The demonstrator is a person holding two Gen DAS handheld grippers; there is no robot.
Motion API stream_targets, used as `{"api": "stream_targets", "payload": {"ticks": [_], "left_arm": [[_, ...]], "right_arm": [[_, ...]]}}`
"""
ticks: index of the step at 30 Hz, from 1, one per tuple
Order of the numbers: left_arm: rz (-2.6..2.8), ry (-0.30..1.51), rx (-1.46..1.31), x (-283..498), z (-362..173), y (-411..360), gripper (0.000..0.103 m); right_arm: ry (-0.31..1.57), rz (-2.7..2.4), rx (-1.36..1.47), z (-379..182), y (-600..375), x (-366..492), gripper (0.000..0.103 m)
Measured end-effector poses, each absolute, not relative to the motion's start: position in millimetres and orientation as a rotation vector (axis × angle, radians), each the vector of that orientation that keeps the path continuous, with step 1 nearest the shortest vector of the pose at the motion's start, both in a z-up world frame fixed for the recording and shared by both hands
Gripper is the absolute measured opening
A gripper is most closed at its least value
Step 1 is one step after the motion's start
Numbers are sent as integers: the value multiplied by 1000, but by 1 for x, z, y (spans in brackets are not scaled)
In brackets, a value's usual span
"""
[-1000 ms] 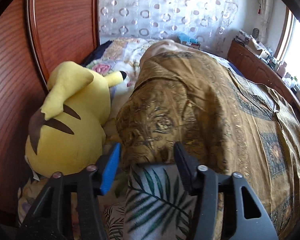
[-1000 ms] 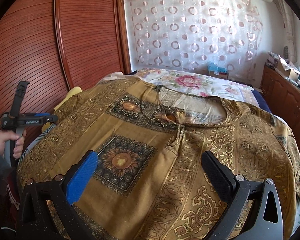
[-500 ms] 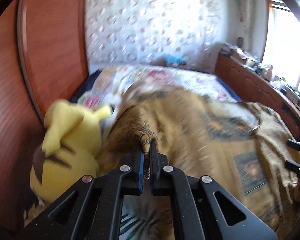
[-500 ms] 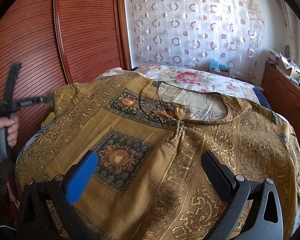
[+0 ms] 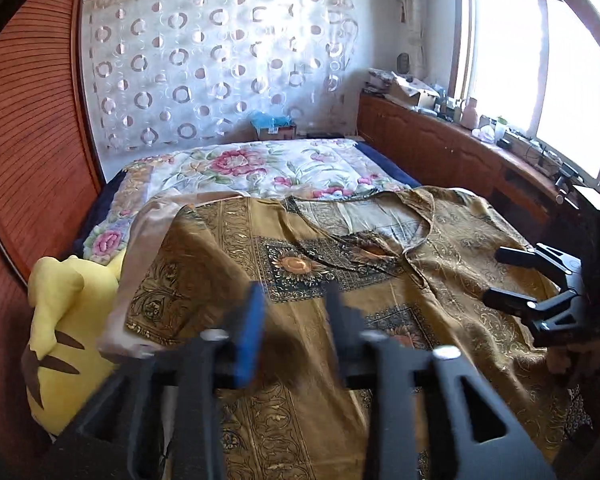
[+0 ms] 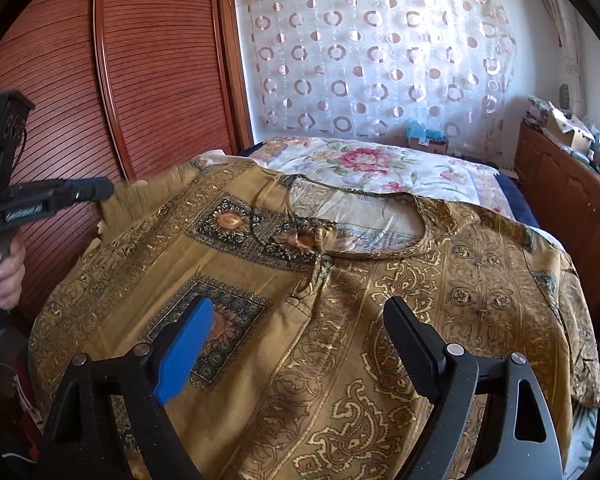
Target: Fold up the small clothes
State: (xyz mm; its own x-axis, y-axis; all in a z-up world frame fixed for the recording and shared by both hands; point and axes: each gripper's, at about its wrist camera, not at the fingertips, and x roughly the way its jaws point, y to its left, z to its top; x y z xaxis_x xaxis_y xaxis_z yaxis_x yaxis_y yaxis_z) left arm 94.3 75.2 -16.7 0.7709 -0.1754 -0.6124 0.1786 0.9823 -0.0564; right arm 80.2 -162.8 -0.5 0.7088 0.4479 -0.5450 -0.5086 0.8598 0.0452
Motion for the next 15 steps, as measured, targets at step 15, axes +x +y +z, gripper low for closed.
{"api": "stream_targets", "payload": {"ticks": [15], "left_arm": [[36,587,-75,44,-21,136,76]], "right_arm": [[460,710,-240,15,-71,109,63]]}}
